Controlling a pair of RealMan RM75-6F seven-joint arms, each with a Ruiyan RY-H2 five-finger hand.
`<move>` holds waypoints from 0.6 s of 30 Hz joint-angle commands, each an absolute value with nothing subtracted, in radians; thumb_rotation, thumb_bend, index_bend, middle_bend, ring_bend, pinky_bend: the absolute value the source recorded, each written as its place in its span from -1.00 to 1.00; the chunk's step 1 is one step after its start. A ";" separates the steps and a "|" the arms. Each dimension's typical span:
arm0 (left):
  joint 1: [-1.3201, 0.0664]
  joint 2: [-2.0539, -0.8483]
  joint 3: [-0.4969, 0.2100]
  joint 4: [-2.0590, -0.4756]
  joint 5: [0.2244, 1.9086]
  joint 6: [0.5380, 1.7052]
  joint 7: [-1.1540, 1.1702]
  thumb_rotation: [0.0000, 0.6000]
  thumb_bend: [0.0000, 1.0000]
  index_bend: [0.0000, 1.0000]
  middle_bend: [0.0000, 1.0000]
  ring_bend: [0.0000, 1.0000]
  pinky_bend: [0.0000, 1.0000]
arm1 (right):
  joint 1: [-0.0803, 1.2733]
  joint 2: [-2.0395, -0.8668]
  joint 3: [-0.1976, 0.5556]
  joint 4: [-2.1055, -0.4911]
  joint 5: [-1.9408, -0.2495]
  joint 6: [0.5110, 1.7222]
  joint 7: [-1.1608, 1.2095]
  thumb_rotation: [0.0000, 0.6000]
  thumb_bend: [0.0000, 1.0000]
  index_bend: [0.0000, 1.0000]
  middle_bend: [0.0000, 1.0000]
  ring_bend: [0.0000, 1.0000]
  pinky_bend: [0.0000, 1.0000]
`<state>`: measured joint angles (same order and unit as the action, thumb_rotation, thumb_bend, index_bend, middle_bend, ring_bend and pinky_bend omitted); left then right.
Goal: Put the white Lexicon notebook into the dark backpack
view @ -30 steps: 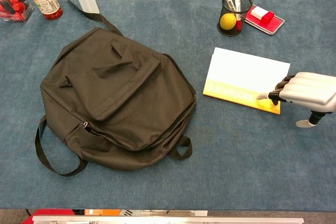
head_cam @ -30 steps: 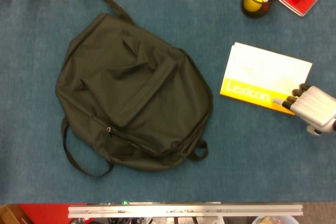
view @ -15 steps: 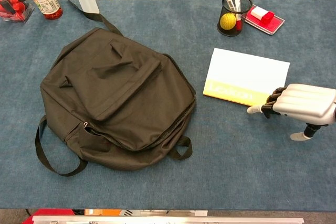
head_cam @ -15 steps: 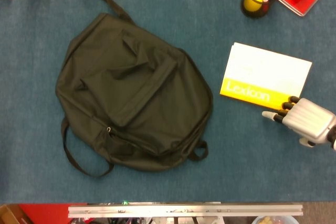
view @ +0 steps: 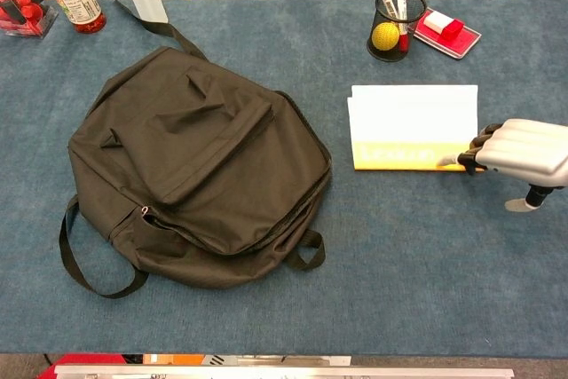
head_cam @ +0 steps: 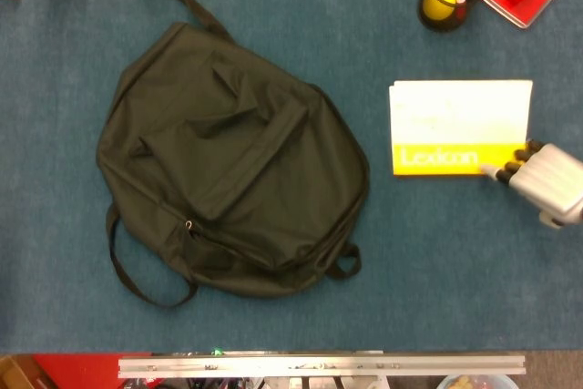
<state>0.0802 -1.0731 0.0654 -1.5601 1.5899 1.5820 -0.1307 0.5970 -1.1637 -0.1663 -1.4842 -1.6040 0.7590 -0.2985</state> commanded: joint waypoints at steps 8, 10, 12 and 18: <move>0.080 -1.069 0.064 -1.565 1.593 1.585 -0.134 1.00 -0.46 -0.55 -0.43 -0.47 -0.43 | 0.589 -1.130 -0.118 -1.507 -1.561 0.799 -0.184 1.00 -0.67 -0.70 -0.25 -0.47 -0.49; 0.078 -1.067 0.064 -1.567 1.596 1.585 -0.128 1.00 -0.46 -0.55 -0.43 -0.47 -0.43 | 0.589 -1.116 -0.117 -1.521 -1.590 0.829 -0.147 1.00 -0.67 -0.69 -0.25 -0.44 -0.46; 0.076 -1.066 0.065 -1.571 1.603 1.585 -0.124 1.00 -0.46 -0.55 -0.43 -0.47 -0.43 | 0.593 -1.110 -0.114 -1.530 -1.599 0.834 -0.150 1.00 -0.67 -0.69 -0.25 -0.44 -0.46; 0.077 -1.065 0.067 -1.574 1.612 1.591 -0.123 1.00 -0.46 -0.55 -0.43 -0.47 -0.43 | 0.608 -1.138 -0.082 -1.555 -1.517 0.786 -0.302 1.00 -0.72 -0.69 -0.40 -0.62 -0.49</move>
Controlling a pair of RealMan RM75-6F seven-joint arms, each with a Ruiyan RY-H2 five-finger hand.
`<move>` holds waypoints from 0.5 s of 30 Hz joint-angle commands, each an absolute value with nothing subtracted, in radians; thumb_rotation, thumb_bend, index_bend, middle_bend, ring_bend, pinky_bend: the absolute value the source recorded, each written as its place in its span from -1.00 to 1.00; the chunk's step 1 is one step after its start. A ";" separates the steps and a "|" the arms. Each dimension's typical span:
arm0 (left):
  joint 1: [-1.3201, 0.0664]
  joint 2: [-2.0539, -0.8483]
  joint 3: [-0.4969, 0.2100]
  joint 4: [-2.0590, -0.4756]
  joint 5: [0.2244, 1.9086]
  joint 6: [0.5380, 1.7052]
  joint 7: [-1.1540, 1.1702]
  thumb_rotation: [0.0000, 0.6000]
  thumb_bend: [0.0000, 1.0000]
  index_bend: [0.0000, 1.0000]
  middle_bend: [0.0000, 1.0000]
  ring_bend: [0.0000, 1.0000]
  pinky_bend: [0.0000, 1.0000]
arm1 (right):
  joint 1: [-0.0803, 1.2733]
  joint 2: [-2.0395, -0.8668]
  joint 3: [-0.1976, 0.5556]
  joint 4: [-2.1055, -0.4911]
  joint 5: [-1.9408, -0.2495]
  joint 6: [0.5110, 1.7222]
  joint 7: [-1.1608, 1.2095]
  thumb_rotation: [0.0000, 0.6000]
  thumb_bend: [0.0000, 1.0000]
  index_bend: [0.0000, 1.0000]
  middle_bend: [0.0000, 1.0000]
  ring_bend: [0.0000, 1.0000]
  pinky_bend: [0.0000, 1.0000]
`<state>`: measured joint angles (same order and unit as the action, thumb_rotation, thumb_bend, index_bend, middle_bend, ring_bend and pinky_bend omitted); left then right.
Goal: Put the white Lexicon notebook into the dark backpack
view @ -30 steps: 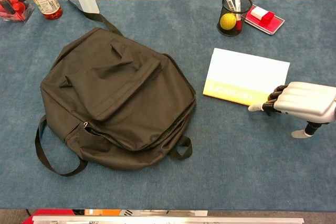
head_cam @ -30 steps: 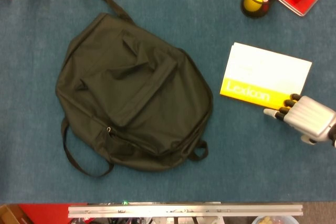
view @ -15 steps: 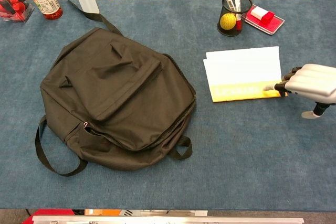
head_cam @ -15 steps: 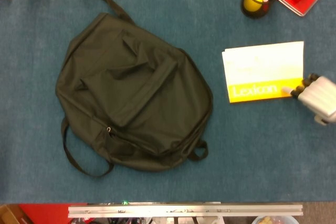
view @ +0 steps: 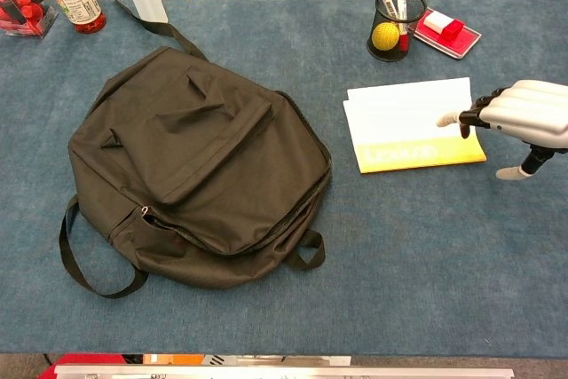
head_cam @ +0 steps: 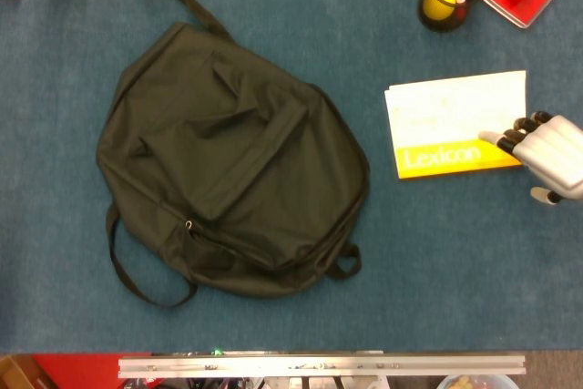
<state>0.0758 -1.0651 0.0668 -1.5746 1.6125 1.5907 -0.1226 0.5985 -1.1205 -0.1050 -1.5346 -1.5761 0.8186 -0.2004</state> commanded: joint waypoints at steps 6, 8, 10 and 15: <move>0.083 -1.062 0.068 -1.568 1.605 1.597 -0.135 1.00 -0.46 -0.55 -0.43 -0.47 -0.43 | 0.617 -1.200 -0.054 -1.541 -1.403 0.749 -0.440 1.00 -0.74 -0.69 -0.44 -0.65 -0.51; 0.084 -1.062 0.069 -1.563 1.601 1.594 -0.136 1.00 -0.46 -0.55 -0.43 -0.47 -0.43 | 0.623 -1.221 -0.047 -1.525 -1.370 0.742 -0.477 1.00 -0.74 -0.69 -0.45 -0.66 -0.52; 0.084 -1.063 0.070 -1.562 1.600 1.590 -0.137 1.00 -0.46 -0.55 -0.43 -0.47 -0.43 | 0.629 -1.238 -0.041 -1.513 -1.342 0.734 -0.503 1.00 -0.74 -0.69 -0.47 -0.67 -0.53; 0.083 -1.064 0.069 -1.560 1.598 1.589 -0.140 1.00 -0.46 -0.55 -0.43 -0.47 -0.43 | 0.643 -1.269 -0.036 -1.493 -1.284 0.723 -0.562 1.00 -0.74 -0.69 -0.48 -0.68 -0.54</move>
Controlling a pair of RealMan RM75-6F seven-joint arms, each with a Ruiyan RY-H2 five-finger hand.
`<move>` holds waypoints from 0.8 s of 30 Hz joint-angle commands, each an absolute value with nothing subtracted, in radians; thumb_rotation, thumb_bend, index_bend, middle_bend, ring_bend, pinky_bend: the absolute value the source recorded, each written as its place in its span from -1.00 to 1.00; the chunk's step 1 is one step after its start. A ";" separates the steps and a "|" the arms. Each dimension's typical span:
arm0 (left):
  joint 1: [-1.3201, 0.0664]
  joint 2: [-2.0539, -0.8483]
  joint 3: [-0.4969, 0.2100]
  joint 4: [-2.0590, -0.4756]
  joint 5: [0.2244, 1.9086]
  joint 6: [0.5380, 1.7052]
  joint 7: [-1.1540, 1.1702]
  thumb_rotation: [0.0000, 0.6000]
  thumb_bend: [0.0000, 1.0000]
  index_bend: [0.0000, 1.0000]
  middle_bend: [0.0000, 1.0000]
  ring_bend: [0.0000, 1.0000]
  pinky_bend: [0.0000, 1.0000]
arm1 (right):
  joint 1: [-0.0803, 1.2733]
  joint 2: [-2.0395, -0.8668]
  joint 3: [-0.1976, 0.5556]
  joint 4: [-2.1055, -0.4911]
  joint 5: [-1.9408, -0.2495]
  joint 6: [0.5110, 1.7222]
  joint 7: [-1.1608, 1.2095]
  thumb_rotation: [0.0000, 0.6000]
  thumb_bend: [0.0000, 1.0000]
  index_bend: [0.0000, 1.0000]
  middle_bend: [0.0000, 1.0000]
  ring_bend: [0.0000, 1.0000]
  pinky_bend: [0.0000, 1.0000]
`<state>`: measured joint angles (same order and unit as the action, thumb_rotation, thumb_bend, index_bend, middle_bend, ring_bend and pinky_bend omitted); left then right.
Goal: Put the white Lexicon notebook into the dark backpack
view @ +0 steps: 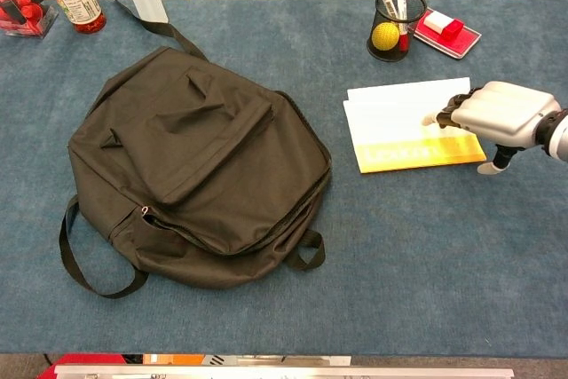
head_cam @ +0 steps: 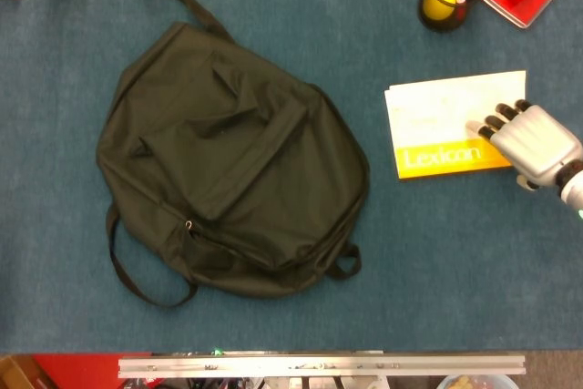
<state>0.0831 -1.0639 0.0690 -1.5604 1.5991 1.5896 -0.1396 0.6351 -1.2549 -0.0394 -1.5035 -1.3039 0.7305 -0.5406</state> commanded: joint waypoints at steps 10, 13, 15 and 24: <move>0.081 -1.065 0.069 -1.559 1.594 1.582 -0.139 1.00 -0.46 -0.55 -0.43 -0.47 -0.43 | 0.671 -1.302 -0.043 -1.468 -1.187 0.701 -0.632 1.00 -0.75 -0.76 -0.49 -0.70 -0.56; 0.081 -1.065 0.068 -1.559 1.594 1.582 -0.139 1.00 -0.46 -0.55 -0.43 -0.47 -0.43 | 0.672 -1.309 -0.048 -1.466 -1.188 0.719 -0.644 1.00 -0.76 -0.76 -0.49 -0.70 -0.56; 0.080 -1.065 0.068 -1.560 1.594 1.580 -0.137 1.00 -0.46 -0.55 -0.43 -0.47 -0.43 | 0.669 -1.318 -0.053 -1.459 -1.194 0.738 -0.654 1.00 -0.76 -0.76 -0.49 -0.70 -0.56; 0.078 -1.059 0.070 -1.562 1.597 1.577 -0.148 1.00 -0.46 -0.55 -0.43 -0.47 -0.43 | 0.659 -1.350 -0.070 -1.430 -1.222 0.784 -0.669 1.00 -0.77 -0.76 -0.48 -0.70 -0.56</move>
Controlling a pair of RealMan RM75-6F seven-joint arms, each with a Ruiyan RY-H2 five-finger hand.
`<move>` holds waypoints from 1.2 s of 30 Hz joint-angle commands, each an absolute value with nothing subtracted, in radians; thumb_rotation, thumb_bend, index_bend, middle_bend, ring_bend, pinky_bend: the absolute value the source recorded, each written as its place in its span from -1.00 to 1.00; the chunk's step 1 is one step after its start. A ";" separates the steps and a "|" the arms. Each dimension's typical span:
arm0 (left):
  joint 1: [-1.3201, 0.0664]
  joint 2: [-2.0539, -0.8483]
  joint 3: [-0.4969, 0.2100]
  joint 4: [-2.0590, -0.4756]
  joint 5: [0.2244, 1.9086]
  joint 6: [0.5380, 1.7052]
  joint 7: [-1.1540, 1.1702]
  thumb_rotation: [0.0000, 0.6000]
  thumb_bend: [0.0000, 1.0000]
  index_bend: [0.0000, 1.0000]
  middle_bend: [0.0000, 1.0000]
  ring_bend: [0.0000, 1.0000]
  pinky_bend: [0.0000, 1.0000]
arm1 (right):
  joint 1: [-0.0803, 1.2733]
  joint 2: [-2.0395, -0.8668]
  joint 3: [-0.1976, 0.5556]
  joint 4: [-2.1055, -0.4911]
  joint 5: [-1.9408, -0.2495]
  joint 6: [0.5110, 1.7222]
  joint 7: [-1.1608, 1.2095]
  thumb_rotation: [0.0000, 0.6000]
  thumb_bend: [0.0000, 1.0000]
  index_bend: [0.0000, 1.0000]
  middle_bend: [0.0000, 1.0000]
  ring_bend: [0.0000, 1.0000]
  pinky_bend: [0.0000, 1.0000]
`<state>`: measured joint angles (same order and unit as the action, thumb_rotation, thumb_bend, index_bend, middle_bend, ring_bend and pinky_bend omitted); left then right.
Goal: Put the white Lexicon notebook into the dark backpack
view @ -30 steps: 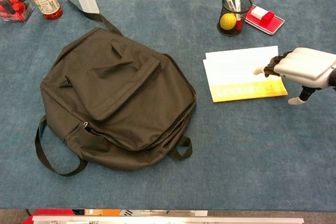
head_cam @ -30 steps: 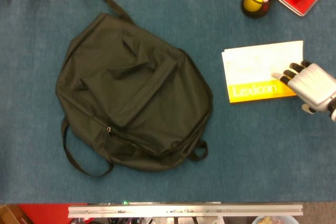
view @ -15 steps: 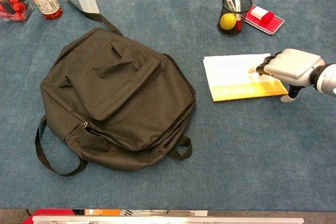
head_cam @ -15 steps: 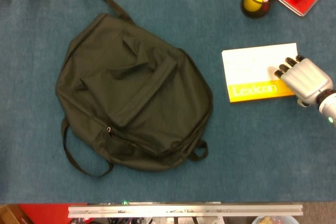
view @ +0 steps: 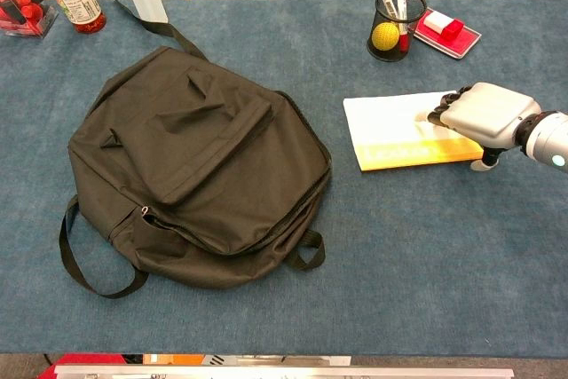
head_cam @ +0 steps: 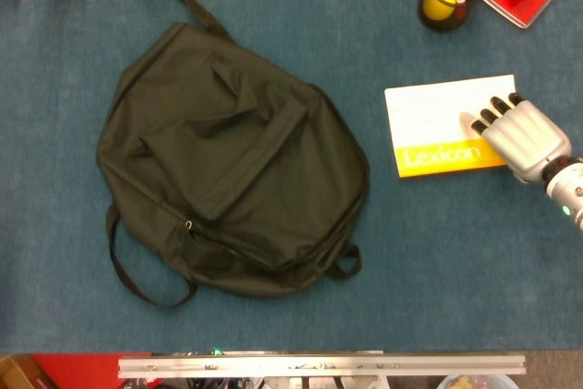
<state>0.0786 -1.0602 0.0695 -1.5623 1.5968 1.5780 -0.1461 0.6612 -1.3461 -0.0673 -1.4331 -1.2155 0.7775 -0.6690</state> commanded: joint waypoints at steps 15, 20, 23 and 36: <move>0.074 -1.058 0.072 -1.561 1.599 1.569 -0.159 1.00 -0.46 -0.55 -0.43 -0.47 -0.43 | 0.633 -1.406 -0.084 -1.355 -1.308 0.866 -0.652 1.00 -0.71 -0.76 -0.36 -0.65 -0.51; 0.073 -1.057 0.074 -1.561 1.605 1.570 -0.164 1.00 -0.46 -0.55 -0.43 -0.47 -0.43 | 0.617 -1.423 -0.085 -1.318 -1.356 0.902 -0.600 1.00 -0.42 -0.66 -0.28 -0.55 -0.41; 0.072 -1.057 0.075 -1.560 1.605 1.569 -0.166 1.00 -0.46 -0.55 -0.43 -0.47 -0.43 | 0.613 -1.425 -0.084 -1.308 -1.363 0.903 -0.582 1.00 -0.30 -0.65 -0.27 -0.52 -0.38; 0.064 -1.046 0.079 -1.575 1.609 1.556 -0.167 1.00 -0.46 -0.55 -0.43 -0.46 -0.43 | 0.602 -1.446 -0.045 -1.278 -1.399 0.955 -0.523 1.00 0.14 -0.48 -0.20 -0.37 -0.17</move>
<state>0.0646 -1.0468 0.0785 -1.5744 1.6092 1.5567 -0.1670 0.6038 -1.4432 -0.0514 -1.2814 -1.3939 0.9478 -0.5303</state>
